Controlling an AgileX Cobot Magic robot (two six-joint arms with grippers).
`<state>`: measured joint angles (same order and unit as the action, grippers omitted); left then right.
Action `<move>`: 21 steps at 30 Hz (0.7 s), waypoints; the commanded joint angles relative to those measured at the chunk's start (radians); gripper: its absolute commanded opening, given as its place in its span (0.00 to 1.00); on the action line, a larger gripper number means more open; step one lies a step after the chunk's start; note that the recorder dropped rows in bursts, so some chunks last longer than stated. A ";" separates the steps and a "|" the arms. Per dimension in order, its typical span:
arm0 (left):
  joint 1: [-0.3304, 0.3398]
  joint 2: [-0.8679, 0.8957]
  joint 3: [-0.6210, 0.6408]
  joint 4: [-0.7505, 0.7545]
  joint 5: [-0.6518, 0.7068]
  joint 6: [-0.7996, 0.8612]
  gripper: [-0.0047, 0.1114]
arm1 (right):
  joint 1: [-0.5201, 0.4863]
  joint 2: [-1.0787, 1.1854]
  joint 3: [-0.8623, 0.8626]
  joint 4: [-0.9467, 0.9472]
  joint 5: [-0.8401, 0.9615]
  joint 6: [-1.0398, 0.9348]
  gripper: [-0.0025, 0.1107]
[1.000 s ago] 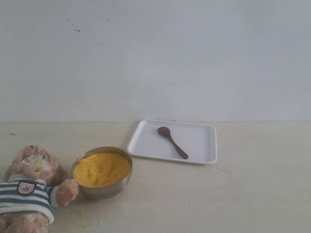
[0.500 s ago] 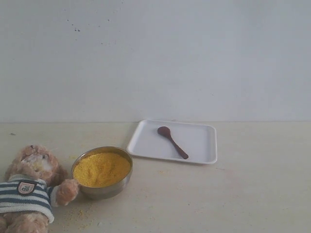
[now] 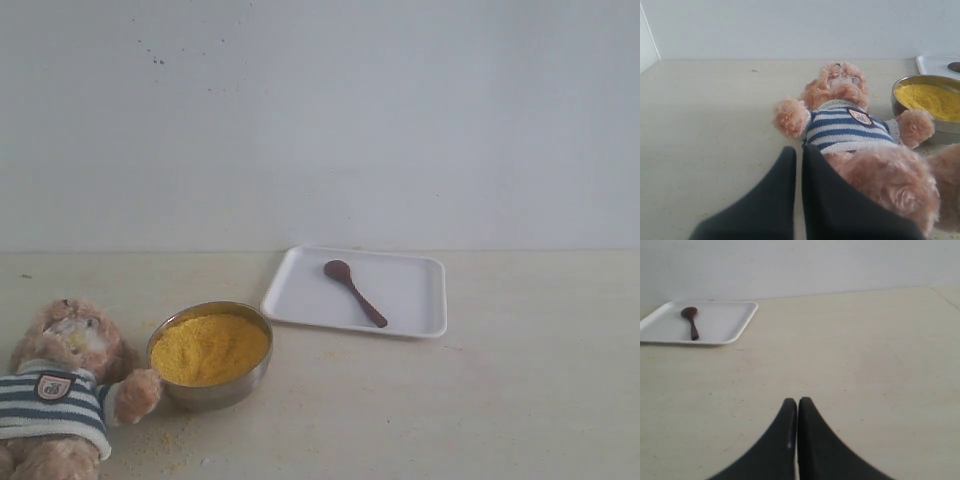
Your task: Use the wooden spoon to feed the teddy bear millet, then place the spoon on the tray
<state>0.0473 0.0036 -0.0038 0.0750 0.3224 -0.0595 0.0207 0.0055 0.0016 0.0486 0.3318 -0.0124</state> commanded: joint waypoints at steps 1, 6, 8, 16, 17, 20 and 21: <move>0.000 -0.004 0.004 -0.007 -0.003 0.003 0.07 | 0.000 -0.005 -0.002 0.043 -0.002 -0.092 0.02; 0.000 -0.004 0.004 -0.007 -0.003 0.003 0.07 | 0.000 -0.005 -0.002 0.088 -0.004 -0.049 0.02; 0.000 -0.004 0.004 -0.007 -0.003 0.003 0.07 | 0.000 -0.005 -0.002 0.088 -0.004 -0.049 0.02; 0.000 -0.004 0.004 -0.007 -0.003 0.003 0.07 | 0.000 -0.005 -0.002 0.088 -0.004 -0.049 0.02; 0.000 -0.004 0.004 -0.007 -0.003 0.003 0.07 | 0.000 -0.005 -0.002 0.088 -0.004 -0.049 0.02; 0.000 -0.004 0.004 -0.007 -0.003 0.003 0.07 | 0.000 -0.005 -0.002 0.088 -0.004 -0.049 0.02; 0.000 -0.004 0.004 -0.007 -0.003 0.003 0.07 | 0.000 -0.005 -0.002 0.088 -0.004 -0.049 0.02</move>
<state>0.0473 0.0036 -0.0038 0.0750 0.3224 -0.0595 0.0207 0.0055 0.0016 0.1384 0.3336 -0.0659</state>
